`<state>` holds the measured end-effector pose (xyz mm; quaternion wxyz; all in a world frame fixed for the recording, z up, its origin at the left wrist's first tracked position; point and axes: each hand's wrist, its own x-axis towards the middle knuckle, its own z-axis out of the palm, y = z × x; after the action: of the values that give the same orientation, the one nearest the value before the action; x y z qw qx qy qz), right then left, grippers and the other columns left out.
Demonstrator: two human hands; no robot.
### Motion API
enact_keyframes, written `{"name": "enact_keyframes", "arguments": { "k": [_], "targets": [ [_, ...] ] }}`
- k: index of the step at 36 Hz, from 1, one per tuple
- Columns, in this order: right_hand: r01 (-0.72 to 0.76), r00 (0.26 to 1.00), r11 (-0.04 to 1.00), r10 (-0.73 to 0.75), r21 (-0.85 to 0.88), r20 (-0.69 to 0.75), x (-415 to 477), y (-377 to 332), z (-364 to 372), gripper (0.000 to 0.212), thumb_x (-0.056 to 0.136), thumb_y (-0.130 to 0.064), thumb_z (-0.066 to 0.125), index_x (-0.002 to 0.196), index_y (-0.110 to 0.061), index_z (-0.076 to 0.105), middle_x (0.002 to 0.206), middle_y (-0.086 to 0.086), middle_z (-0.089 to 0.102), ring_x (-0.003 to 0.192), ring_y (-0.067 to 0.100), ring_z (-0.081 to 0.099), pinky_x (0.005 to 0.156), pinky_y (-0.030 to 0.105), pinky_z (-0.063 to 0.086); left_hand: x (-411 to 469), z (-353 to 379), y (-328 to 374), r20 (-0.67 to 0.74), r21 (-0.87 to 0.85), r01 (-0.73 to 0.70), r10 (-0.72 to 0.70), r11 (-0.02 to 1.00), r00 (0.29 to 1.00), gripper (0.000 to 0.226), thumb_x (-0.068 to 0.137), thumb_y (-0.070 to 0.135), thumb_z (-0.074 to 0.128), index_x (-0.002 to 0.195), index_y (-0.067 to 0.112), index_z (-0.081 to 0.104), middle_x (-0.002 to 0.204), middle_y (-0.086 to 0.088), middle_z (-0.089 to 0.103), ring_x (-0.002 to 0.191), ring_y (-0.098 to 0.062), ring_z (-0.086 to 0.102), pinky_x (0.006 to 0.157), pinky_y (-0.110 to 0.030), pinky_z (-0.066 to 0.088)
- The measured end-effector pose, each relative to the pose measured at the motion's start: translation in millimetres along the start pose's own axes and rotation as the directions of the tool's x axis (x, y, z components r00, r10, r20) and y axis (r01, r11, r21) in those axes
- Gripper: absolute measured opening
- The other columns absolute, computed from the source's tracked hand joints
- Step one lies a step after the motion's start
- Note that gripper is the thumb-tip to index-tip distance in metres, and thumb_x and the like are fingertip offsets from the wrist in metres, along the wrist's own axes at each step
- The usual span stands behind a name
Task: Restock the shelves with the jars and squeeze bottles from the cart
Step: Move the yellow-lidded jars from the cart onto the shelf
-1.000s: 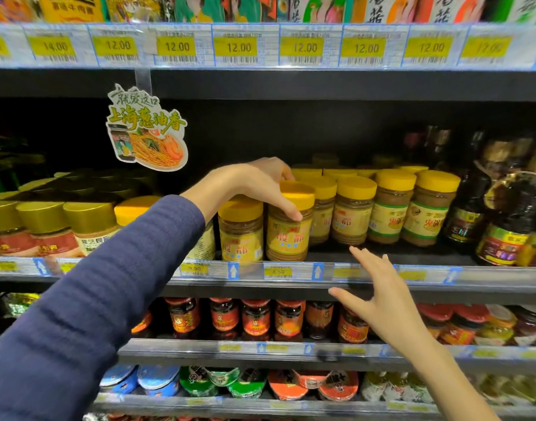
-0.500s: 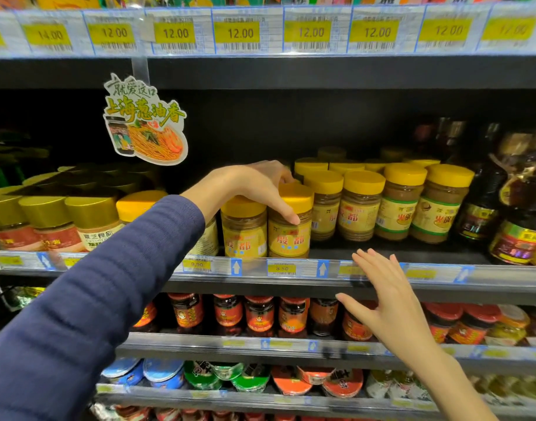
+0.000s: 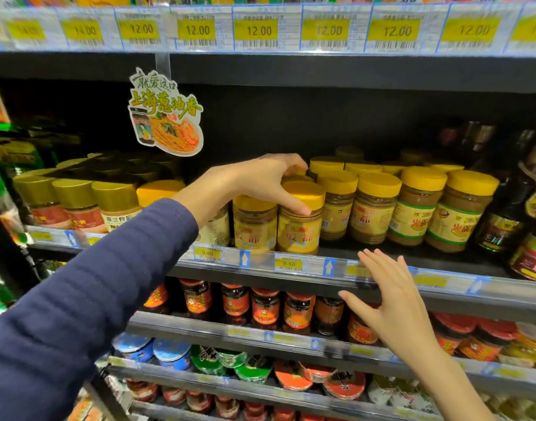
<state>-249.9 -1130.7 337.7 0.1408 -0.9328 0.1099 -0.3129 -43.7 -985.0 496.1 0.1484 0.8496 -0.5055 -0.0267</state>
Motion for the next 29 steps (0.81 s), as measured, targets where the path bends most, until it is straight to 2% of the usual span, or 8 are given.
{"name": "enact_keyframes", "arguments": {
  "k": [3,6,10,15,17,20,23,29],
  "targets": [
    [0.062,0.998,0.994,-0.062,0.085,0.007,9.7,-15.5,-4.5,0.070,0.076,-0.043,0.062,0.136,-0.011,0.044,0.140,0.004,0.047,0.134,0.014,0.033,0.114,0.035,0.012,-26.8,-6.9,-2.6,-0.089,-0.006,-0.049,0.049,0.999,0.995,0.063,0.088,0.043,0.058,0.142,0.023,0.034,0.146,0.002,0.038,0.131,-0.011,0.038,0.098,-0.021,0.035],
    [0.159,0.987,0.968,-0.162,0.191,-0.003,24.3,-47.2,-9.9,0.069,0.076,-0.045,0.056,0.136,-0.013,0.045,0.137,-0.006,0.043,0.131,0.008,0.031,0.111,0.030,0.019,-62.0,-8.2,-16.0,-0.169,0.043,-0.056,0.063,0.998,0.984,0.054,0.093,0.039,0.050,0.143,0.022,0.034,0.148,0.001,0.036,0.135,-0.011,0.033,0.106,-0.020,0.028],
    [0.315,0.946,0.911,-0.325,0.267,-0.006,42.4,-103.9,-0.8,0.059,0.082,-0.039,0.060,0.131,-0.008,0.050,0.131,0.007,0.056,0.124,0.023,0.049,0.103,0.037,0.039,-125.9,-7.5,-46.7,-0.262,0.073,-0.007,0.026,0.997,0.965,0.053,0.094,0.036,0.050,0.142,0.020,0.036,0.149,-0.001,0.036,0.137,-0.012,0.032,0.111,-0.023,0.026],
    [0.452,0.851,0.815,-0.516,0.363,0.100,56.5,-200.3,32.9,0.059,0.083,-0.037,0.058,0.135,-0.010,0.046,0.134,0.007,0.054,0.126,0.025,0.048,0.103,0.034,0.038,-233.1,-8.4,-94.4,-0.314,0.052,0.167,-0.143,0.985,0.939,0.057,0.092,0.041,0.048,0.142,0.014,0.038,0.146,-0.001,0.041,0.134,-0.012,0.038,0.109,-0.025,0.031],
    [0.492,0.804,0.784,-0.576,0.378,0.148,57.8,-244.3,52.1,0.062,0.084,-0.037,0.061,0.137,-0.011,0.043,0.137,0.009,0.051,0.129,0.026,0.045,0.106,0.038,0.035,-282.7,-9.4,-114.6,-0.328,0.027,0.254,-0.231,0.967,0.916,0.057,0.092,0.040,0.048,0.142,0.013,0.038,0.145,-0.001,0.042,0.132,-0.009,0.039,0.106,-0.019,0.031],
    [0.537,0.721,0.721,-0.661,0.438,0.206,54.9,-310.2,81.7,0.064,0.085,-0.036,0.062,0.140,-0.012,0.038,0.142,0.008,0.045,0.133,0.024,0.039,0.109,0.034,0.030,-362.6,-11.1,-145.6,-0.314,-0.035,0.383,-0.374,0.923,0.873,0.050,0.095,0.038,0.047,0.141,0.021,0.038,0.144,0.005,0.041,0.124,0.001,0.039,0.097,-0.009,0.033],
    [0.558,0.625,0.664,-0.731,0.497,0.275,46.3,-377.5,111.7,0.068,0.086,-0.038,0.058,0.144,-0.017,0.029,0.148,0.003,0.036,0.138,0.019,0.032,0.112,0.031,0.026,-444.6,-10.0,-176.6,-0.277,-0.016,0.538,-0.521,0.843,0.807,0.052,0.094,0.044,0.044,0.143,0.030,0.033,0.146,0.011,0.037,0.133,-0.008,0.037,0.106,-0.024,0.033],
    [0.622,0.429,0.578,-0.816,0.528,0.388,20.2,-500.4,175.0,0.076,0.087,-0.045,0.055,0.147,-0.020,0.017,0.155,0.002,0.022,0.143,0.019,0.019,0.116,0.036,0.023,-588.7,-7.0,-208.8,-0.291,0.085,0.830,-0.783,0.551,0.550,0.068,0.088,0.057,0.041,0.144,0.019,0.031,0.148,-0.001,0.039,0.133,-0.018,0.040,0.108,-0.031,0.033]
  ]
}}
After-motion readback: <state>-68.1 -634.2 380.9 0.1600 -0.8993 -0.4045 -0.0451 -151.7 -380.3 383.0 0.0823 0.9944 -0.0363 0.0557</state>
